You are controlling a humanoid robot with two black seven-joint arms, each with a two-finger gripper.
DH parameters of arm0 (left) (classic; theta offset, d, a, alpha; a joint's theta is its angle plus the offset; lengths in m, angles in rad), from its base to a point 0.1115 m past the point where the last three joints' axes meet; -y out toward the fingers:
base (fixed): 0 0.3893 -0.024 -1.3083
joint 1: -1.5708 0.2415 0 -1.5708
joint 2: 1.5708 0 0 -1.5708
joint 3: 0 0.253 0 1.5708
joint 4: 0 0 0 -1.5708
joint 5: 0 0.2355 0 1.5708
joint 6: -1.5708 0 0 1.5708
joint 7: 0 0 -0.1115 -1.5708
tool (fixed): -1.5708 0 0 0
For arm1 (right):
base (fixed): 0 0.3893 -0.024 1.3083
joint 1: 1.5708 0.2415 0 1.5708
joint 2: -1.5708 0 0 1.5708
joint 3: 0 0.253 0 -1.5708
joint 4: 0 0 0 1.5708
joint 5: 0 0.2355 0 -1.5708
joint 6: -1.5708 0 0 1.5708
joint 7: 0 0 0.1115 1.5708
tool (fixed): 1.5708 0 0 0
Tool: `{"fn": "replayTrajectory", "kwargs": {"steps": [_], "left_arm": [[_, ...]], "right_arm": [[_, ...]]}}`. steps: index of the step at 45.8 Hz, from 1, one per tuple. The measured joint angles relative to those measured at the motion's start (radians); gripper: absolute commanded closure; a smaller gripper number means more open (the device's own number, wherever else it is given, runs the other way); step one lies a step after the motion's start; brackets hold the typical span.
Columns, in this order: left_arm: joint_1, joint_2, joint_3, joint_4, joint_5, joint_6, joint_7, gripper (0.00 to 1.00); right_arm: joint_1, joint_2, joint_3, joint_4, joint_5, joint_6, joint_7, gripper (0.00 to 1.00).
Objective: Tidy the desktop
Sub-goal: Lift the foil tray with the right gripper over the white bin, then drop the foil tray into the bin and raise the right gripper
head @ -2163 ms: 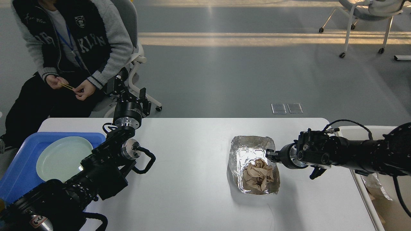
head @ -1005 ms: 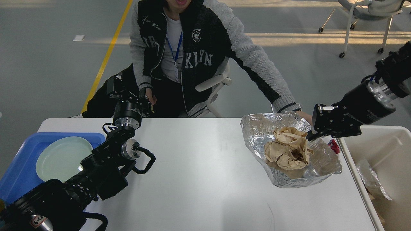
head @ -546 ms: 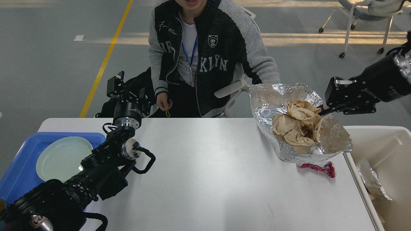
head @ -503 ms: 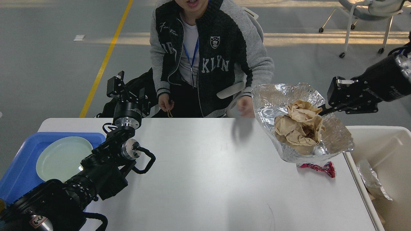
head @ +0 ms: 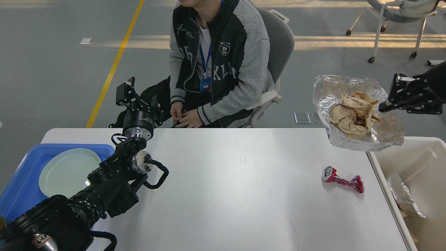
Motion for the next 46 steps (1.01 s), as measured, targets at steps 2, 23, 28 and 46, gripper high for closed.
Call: {"fn": "replayTrajectory", "kwargs": {"steps": [2, 23, 28, 46], "left_arm": [[0.0, 0.0, 0.0, 0.0, 0.0, 0.0, 0.0, 0.01], [0.0, 0.0, 0.0, 0.0, 0.0, 0.0, 0.0, 0.01], [0.0, 0.0, 0.0, 0.0, 0.0, 0.0, 0.0, 0.01], [0.0, 0.0, 0.0, 0.0, 0.0, 0.0, 0.0, 0.01]], "right_arm": [[-0.021, 0.004, 0.001, -0.032, 0.0, 0.0, 0.0, 1.0], [-0.296, 0.052, 0.002, -0.163, 0.014, -0.317, -0.01, 1.0], [-0.393, 0.081, 0.0, -0.223, 0.014, -0.434, -0.011, 1.0], [-0.592, 0.13, -0.012, -0.336, 0.014, -0.686, -0.016, 1.0]]}}
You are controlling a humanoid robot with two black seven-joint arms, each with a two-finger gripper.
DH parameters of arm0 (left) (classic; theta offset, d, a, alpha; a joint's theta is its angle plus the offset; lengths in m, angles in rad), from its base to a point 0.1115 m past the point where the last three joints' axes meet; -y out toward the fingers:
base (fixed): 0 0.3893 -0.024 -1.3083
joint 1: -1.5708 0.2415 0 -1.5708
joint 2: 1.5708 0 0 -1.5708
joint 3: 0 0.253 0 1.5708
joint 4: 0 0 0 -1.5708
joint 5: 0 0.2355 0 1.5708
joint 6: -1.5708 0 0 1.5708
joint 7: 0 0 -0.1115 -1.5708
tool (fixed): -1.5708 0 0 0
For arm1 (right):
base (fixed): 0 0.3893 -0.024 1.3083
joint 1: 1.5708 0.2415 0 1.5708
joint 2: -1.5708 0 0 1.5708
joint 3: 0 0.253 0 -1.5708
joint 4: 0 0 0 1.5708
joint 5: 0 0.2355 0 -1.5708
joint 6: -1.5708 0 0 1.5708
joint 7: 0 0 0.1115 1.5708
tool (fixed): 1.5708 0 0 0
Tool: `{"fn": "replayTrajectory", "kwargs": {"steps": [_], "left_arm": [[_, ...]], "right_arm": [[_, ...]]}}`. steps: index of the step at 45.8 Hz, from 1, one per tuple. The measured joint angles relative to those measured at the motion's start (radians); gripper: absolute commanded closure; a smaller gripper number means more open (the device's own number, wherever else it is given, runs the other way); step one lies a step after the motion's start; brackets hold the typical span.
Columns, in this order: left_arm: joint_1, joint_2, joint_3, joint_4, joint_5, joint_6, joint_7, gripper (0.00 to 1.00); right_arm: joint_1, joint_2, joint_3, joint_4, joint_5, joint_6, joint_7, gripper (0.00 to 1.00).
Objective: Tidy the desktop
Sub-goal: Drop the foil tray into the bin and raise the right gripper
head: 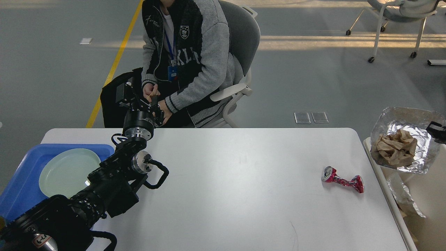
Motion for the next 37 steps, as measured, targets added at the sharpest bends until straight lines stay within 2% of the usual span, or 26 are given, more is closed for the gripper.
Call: {"fn": "replayTrajectory", "kwargs": {"steps": [9, 13, 21, 23, 24, 25, 33, 37], "left_arm": [[0.0, 0.0, 0.0, 0.0, 0.0, 0.0, 0.0, 0.01], [0.0, 0.0, 0.0, 0.0, 0.0, 0.0, 0.0, 0.01], [0.0, 0.0, 0.0, 0.0, 0.0, 0.0, 0.0, 0.01], [0.0, 0.0, 0.0, 0.0, 0.0, 0.0, 0.0, 0.01], [0.0, 0.0, 0.0, 0.0, 0.0, 0.0, 0.0, 0.01], [0.0, 0.0, 0.0, 0.0, 0.0, 0.0, 0.0, 0.01], [0.0, 0.0, 0.0, 0.0, 0.0, 0.0, 0.0, 0.01], [0.0, 0.0, 0.0, 0.0, 0.0, 0.0, 0.0, 0.01]], "right_arm": [[-0.092, 0.011, -0.001, -0.092, 0.0, -0.084, 0.0, 0.98], [-0.137, 0.023, -0.001, -0.136, 0.0, -0.124, 0.0, 0.85], [-0.205, 0.036, -0.002, -0.164, 0.001, -0.229, 0.002, 0.48], [-0.213, 0.037, -0.002, -0.164, 0.001, -0.256, 0.002, 0.34], [-0.217, 0.037, 0.0, -0.164, 0.001, -0.272, 0.002, 0.24], [-0.22, 0.037, 0.001, -0.161, 0.001, -0.298, 0.003, 0.2], [-0.222, 0.035, 0.003, -0.153, 0.001, -0.335, 0.008, 0.04], [-0.221, 0.035, 0.004, -0.153, 0.001, -0.337, 0.009, 0.01]]}}
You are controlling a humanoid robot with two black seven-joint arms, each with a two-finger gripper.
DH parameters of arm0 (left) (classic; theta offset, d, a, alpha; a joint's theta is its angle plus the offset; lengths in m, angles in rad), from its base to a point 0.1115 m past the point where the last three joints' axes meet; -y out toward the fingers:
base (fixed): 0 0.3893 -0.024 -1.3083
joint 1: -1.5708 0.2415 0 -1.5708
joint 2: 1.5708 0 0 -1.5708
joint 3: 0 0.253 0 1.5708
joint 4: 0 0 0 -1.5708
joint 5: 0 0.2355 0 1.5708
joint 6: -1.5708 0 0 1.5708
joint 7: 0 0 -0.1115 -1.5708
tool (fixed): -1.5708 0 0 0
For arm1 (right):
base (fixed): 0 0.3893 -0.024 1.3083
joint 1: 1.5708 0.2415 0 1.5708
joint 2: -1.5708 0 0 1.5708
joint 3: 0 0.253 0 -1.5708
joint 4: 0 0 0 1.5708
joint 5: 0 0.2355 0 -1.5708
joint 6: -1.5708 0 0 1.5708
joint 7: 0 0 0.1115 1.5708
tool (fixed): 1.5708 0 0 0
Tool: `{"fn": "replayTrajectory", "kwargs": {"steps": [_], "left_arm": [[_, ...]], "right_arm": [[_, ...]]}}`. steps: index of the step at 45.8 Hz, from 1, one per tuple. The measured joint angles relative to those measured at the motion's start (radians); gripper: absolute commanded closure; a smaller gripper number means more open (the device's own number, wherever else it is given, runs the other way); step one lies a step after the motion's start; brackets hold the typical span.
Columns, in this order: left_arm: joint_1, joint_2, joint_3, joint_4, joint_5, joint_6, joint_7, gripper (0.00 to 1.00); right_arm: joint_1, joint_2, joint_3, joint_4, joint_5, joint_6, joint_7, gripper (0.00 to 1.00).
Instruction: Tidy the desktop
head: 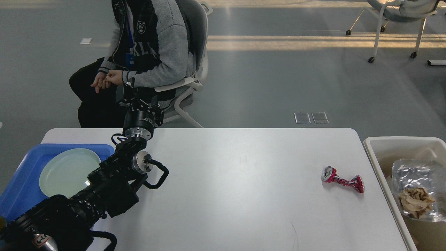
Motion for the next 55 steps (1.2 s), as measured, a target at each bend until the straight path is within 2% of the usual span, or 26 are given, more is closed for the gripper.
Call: {"fn": "replayTrajectory", "kwargs": {"steps": [11, 22, 26, 30, 45, 52, 55], "left_arm": [[0.0, 0.0, 0.0, 0.0, 0.0, 0.0, 0.0, 0.01], [0.0, 0.0, 0.0, 0.0, 0.0, 0.0, 0.0, 0.01], [0.0, 0.0, 0.0, 0.0, 0.0, 0.0, 0.0, 0.01], [0.0, 0.0, 0.0, 0.0, 0.0, 0.0, 0.0, 0.01], [0.0, 0.0, 0.0, 0.0, 0.0, 0.0, 0.0, 0.01], [0.0, 0.0, 0.0, 0.0, 0.0, 0.0, 0.0, 0.01], [0.0, 0.0, 0.0, 0.0, 0.0, 0.0, 0.0, 0.01]], "right_arm": [[0.04, 0.002, 0.04, 0.063, 0.006, 0.001, 0.0, 0.0], [0.237, -0.008, 0.085, 0.349, 0.035, 0.022, -0.009, 0.0], [0.316, -0.012, 0.081, 0.436, 0.039, 0.064, -0.014, 0.0], [0.407, -0.013, 0.08, 0.507, 0.04, 0.157, -0.038, 0.0], [0.745, -0.016, 0.088, 0.653, 0.222, 0.658, -0.158, 0.0], [0.903, -0.019, 0.084, 0.724, 0.258, 0.862, -0.183, 0.0], [0.962, -0.023, 0.081, 0.758, 0.259, 0.917, -0.185, 0.0]]}}
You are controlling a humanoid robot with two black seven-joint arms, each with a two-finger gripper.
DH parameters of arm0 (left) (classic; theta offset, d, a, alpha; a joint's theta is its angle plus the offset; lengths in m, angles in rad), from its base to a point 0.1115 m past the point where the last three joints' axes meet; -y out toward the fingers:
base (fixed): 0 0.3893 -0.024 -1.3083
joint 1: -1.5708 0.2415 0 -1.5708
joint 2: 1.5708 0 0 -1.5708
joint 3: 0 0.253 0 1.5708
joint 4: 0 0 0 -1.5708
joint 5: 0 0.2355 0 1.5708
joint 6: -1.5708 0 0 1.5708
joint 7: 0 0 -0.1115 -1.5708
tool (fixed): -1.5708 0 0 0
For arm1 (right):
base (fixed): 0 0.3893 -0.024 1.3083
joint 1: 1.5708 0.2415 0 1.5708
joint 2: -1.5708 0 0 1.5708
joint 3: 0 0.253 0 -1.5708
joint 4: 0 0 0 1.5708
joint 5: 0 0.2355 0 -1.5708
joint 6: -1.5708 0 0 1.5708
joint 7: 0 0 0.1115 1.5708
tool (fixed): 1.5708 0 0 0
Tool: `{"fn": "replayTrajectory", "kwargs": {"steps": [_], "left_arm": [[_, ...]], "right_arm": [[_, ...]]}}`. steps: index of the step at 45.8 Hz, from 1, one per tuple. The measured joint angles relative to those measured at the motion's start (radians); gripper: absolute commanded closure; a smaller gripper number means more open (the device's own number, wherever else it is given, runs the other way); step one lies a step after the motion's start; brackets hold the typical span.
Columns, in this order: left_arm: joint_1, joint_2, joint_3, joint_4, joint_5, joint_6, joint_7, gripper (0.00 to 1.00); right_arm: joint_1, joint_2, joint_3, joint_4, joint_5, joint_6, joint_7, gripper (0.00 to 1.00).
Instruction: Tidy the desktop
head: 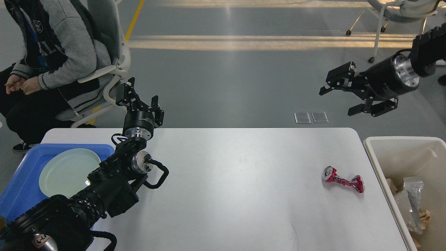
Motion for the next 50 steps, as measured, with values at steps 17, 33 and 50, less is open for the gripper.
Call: {"fn": "replayTrajectory", "kwargs": {"steps": [17, 33, 50], "left_arm": [[0.0, 0.0, 0.0, 0.0, 0.0, 0.0, 0.0, 0.01], [0.0, 0.0, 0.0, 0.0, 0.0, 0.0, 0.0, 0.01], [0.0, 0.0, 0.0, 0.0, 0.0, 0.0, 0.0, 0.01]], "right_arm": [[0.298, -0.018, -0.023, 0.079, 0.029, 0.105, -0.001, 0.0], [0.471, 0.101, -0.17, 0.079, 0.035, 0.105, 0.014, 0.0], [0.557, 0.284, -0.438, 0.083, 0.239, 0.105, 0.059, 0.0]]}}
